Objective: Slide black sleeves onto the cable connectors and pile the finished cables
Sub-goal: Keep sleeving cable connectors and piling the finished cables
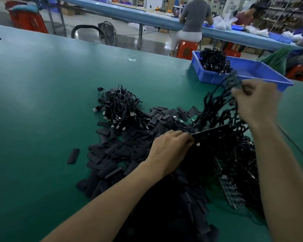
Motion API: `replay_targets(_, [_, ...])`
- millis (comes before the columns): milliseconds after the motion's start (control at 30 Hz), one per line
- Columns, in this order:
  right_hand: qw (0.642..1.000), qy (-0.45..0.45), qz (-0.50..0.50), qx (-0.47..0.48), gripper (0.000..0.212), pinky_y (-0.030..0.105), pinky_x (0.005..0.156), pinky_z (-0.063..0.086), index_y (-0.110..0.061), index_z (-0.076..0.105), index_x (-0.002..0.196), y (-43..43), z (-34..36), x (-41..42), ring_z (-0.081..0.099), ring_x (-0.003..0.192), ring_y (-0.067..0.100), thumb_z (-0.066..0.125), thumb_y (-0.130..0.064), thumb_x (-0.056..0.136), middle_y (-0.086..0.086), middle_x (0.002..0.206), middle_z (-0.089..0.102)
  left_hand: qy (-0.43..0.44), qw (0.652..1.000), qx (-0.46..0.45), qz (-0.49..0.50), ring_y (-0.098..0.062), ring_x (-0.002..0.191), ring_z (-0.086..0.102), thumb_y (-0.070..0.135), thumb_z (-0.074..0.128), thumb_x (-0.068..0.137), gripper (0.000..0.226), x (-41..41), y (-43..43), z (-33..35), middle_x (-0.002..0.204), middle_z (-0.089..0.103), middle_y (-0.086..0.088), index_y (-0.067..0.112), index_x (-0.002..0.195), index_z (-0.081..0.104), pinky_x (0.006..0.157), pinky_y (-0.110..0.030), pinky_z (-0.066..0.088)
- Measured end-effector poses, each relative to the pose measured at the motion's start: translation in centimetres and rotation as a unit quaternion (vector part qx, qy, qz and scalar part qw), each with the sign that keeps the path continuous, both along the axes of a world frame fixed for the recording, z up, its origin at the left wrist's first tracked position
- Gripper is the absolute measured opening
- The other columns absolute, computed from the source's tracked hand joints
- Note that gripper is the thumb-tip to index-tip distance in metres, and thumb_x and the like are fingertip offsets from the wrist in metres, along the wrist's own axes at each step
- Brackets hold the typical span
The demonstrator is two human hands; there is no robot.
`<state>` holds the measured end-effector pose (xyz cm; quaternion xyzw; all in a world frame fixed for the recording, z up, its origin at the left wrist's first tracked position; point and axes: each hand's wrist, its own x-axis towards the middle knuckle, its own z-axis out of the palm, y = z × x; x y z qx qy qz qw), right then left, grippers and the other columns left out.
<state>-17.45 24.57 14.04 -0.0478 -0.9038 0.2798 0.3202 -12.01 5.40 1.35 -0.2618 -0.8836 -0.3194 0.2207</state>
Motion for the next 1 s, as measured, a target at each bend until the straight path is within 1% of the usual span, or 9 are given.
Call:
replay_targets(133, [0.993, -0.103, 0.051, -0.005, 0.036, 0.037, 0.097, 0.052, -0.009, 0.069, 0.123, -0.7, -1.0, 0.5, 0.068, 0.097, 0.021, 0.074, -0.021, 0.089, 0.016, 0.115, 0.072, -0.072, 0.997, 0.013, 0.012, -0.031, 0.076, 0.057, 0.021, 0.059, 0.095, 0.012, 0.0, 0.2, -0.1, 0.096, 0.063, -0.004, 0.013, 0.098, 0.05, 0.06, -0.041, 0.044])
replay_targets(233, [0.982, -0.151, 0.088, -0.067, 0.038, 0.04, 0.096, 0.053, -0.01, 0.067, 0.124, -0.8, -1.6, 0.5, 0.068, 0.097, 0.021, 0.075, -0.024, 0.089, 0.016, 0.117, 0.071, -0.085, 0.995, 0.019, 0.039, -0.026, 0.069, 0.051, 0.033, 0.068, 0.085, 0.039, 0.7, 0.5, -0.3, 0.088, 0.053, -0.001, 0.02, 0.093, 0.032, 0.059, -0.035, 0.035])
replay_targets(367, [0.978, -0.151, 0.104, -0.099, 0.037, 0.032, 0.084, 0.049, -0.016, 0.066, 0.122, -0.5, -1.7, 0.8, 0.068, 0.096, 0.019, 0.076, -0.026, 0.088, 0.013, 0.113, 0.072, 0.011, 0.995, 0.056, 0.084, -0.022, 0.088, 0.055, 0.049, 0.075, 0.08, 0.049, 1.2, 0.9, 0.3, 0.105, 0.058, -0.001, 0.018, 0.109, 0.05, 0.073, -0.033, 0.044])
replay_targets(433, [0.971, -0.162, 0.131, -0.114, 0.029, 0.037, 0.087, 0.053, -0.022, 0.066, 0.115, -0.7, -1.6, 1.1, 0.071, 0.093, 0.019, 0.076, -0.027, 0.088, 0.008, 0.102, 0.074, 0.083, 0.995, -0.004, 0.05, -0.024, 0.097, 0.062, 0.046, 0.073, 0.085, 0.043, 0.8, 1.1, 0.7, 0.107, 0.067, 0.001, 0.022, 0.12, 0.064, 0.078, -0.037, 0.049])
replay_targets(533, [0.966, -0.17, 0.174, -0.083, 0.024, 0.037, 0.088, 0.055, -0.025, 0.069, 0.11, -1.3, -1.5, 1.4, 0.072, 0.092, 0.021, 0.076, -0.029, 0.088, 0.006, 0.096, 0.075, 0.155, 0.984, -0.083, -0.008, -0.023, 0.084, 0.065, 0.034, 0.07, 0.091, 0.029, 0.2, 1.2, 1.0, 0.094, 0.071, 0.002, 0.027, 0.119, 0.072, 0.062, -0.031, 0.046])
replay_targets(700, [0.942, -0.28, 0.169, 0.077, 0.063, 0.036, 0.105, 0.04, -0.02, 0.057, 0.14, -1.2, -1.3, 1.6, 0.055, 0.126, 0.022, 0.08, -0.03, 0.082, 0.005, 0.138, 0.059, 0.185, 0.98, -0.079, 0.002, -0.023, 0.072, 0.056, 0.019, 0.068, 0.092, 0.032, 0.0, 0.4, 0.3, 0.084, 0.06, -0.001, 0.023, 0.124, 0.07, 0.051, -0.027, 0.029])
replay_targets(767, [0.951, -0.273, 0.122, 0.075, 0.061, 0.034, 0.103, 0.037, -0.018, 0.055, 0.142, -0.7, -1.3, 1.6, 0.052, 0.128, 0.026, 0.078, -0.025, 0.086, 0.009, 0.142, 0.056, 0.161, 0.986, -0.047, 0.016, -0.022, 0.072, 0.052, 0.015, 0.068, 0.093, 0.038, 0.2, 0.2, 0.0, 0.083, 0.056, -0.002, 0.023, 0.129, 0.066, 0.05, -0.027, 0.028])
replay_targets(867, [0.975, -0.202, 0.049, 0.073, 0.046, 0.033, 0.096, 0.045, -0.013, 0.061, 0.135, -0.2, -1.2, 2.0, 0.062, 0.111, 0.029, 0.071, -0.013, 0.091, 0.016, 0.13, 0.065, 0.105, 0.994, -0.002, 0.028, -0.022, 0.074, 0.054, 0.017, 0.061, 0.097, 0.03, 0.5, -0.6, -0.8, 0.085, 0.058, -0.001, 0.021, 0.126, 0.068, 0.044, -0.031, 0.04])
replay_targets(1000, [0.998, -0.055, -0.004, 0.044, 0.036, 0.029, 0.093, 0.044, -0.006, 0.067, 0.127, 0.5, 0.5, 2.0, 0.063, 0.09, 0.025, 0.069, -0.005, 0.091, 0.017, 0.115, 0.071, 0.098, 0.994, -0.051, -0.019, -0.022, 0.073, 0.056, 0.017, 0.069, 0.092, 0.023, 1.0, -1.9, -2.0, 0.083, 0.061, 0.0, 0.023, 0.114, 0.074, 0.047, -0.031, 0.045])
